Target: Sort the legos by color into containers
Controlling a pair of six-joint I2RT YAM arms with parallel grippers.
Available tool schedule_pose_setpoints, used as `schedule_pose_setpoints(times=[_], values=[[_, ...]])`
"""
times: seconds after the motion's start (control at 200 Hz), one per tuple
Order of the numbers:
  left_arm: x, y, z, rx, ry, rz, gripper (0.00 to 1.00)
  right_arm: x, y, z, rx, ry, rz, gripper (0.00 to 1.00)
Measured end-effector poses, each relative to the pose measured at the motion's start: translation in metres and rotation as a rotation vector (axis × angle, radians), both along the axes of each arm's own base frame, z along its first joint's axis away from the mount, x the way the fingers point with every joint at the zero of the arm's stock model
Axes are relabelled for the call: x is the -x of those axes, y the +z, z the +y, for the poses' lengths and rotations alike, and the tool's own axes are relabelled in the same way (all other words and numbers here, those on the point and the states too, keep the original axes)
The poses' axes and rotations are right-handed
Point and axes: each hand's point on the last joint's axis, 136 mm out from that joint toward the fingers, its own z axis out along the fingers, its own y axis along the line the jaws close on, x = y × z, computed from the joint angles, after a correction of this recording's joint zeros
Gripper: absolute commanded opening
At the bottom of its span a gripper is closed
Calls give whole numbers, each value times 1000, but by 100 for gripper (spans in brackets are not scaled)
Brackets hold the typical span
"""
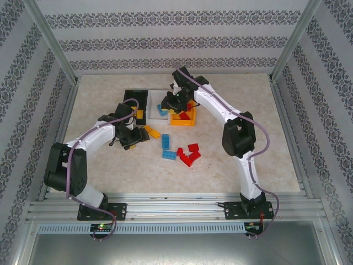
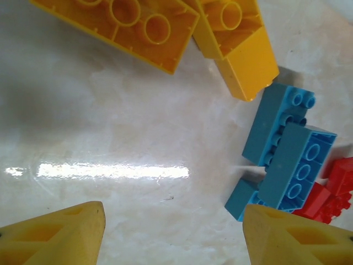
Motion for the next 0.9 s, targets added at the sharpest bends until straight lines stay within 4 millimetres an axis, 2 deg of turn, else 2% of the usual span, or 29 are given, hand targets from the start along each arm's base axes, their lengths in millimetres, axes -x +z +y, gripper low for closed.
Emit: schedule_pose_setpoints(times=[0.165,0.225,0.37,0.585,0.719,0.814,0.899], values=[[-3,5,-2,16,5,-25,69,-17,-1,12,-17,3,-7,52],[-3,6,-2,16,5,-26,70,-24,0,16,-27,4,-13,55],[-4,12,-1,16,6,-46,70,-31,5,21,-40,6,-30,57],[-5,17,-2,20,-1,-64,70,-24,1,14,-5,18,-7,57],[-18,33,-15,19,-52,-108,70,-4,-5,-13,101,31,10,57],[-33,48,-43,-4,-157,-162,70,19,-3,-40,176,33,21,58],[-40,53,-71,-37,-262,-190,69,43,1,-72,227,11,31,58]])
